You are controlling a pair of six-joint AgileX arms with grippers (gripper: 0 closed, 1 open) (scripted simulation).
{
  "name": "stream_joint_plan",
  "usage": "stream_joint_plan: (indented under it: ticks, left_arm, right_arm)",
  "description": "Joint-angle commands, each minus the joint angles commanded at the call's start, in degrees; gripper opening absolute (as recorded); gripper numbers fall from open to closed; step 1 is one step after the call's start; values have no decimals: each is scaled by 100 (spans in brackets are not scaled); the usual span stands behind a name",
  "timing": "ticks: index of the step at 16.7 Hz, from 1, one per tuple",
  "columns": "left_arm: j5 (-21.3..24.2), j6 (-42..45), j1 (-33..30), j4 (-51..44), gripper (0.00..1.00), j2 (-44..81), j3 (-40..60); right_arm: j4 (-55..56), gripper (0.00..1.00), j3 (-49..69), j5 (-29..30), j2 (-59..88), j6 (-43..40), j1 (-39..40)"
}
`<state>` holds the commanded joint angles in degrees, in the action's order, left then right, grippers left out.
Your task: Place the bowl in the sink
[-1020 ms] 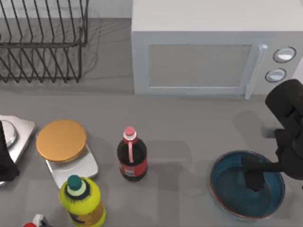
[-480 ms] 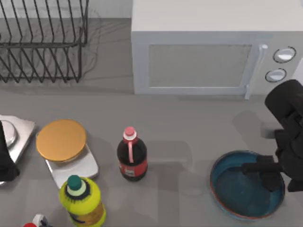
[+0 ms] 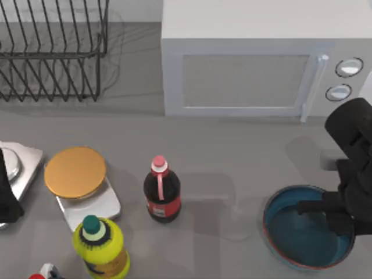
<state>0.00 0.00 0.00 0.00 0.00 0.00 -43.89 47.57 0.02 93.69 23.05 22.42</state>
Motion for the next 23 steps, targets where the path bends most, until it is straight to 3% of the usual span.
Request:
stream_joint_plan:
  ticks: [7,16,23]
  left_arm:
    - [0,0,0,0,100,0,0]
    - [0,0,0,0,100,0,0]
    - [0,0,0,0,100,0,0]
  right_arm:
    - [-227,0,221,5,-44,1,6]
    - [-3156,0,2354,5,-670,-32,-27]
    - [-3561,0,2721,1,-829,-48,-22]
